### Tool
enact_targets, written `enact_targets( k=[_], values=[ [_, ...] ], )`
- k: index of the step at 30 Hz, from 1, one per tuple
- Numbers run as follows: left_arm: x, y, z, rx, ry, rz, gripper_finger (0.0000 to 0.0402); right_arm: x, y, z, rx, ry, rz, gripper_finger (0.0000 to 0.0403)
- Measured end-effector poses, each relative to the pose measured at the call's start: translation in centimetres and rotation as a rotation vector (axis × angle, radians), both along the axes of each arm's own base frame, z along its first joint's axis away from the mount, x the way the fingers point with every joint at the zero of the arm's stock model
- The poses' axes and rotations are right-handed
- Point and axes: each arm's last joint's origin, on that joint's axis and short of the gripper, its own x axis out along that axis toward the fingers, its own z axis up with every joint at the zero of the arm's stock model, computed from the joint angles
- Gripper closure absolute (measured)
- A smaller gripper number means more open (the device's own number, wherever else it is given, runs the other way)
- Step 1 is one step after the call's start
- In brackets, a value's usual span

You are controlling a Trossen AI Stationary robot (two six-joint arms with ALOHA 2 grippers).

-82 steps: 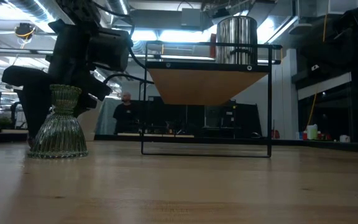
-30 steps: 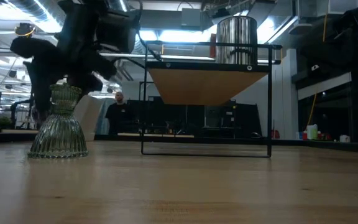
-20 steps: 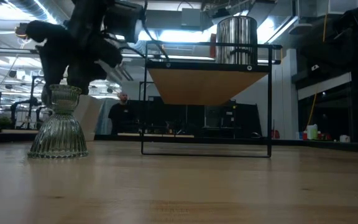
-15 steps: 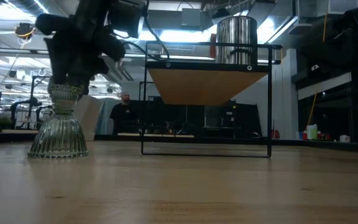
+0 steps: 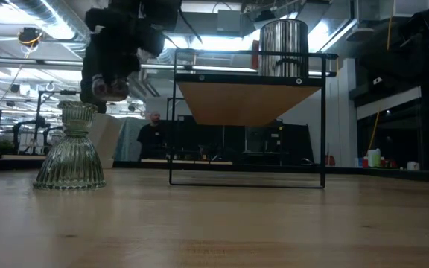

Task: Pick & Place candle stick holders
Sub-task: Put the black scented candle on the shelf

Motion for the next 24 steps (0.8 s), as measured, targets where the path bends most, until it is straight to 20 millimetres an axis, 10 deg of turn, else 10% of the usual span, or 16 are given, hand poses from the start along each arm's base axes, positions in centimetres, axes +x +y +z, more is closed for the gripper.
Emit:
enact_targets(
  k=[24],
  values=[
    [1.8,3.6,4.3,0.132,-0.226,0.048,0.0094,0.0,0.0,0.0,0.0,0.0,0.0,0.0398]
  ],
)
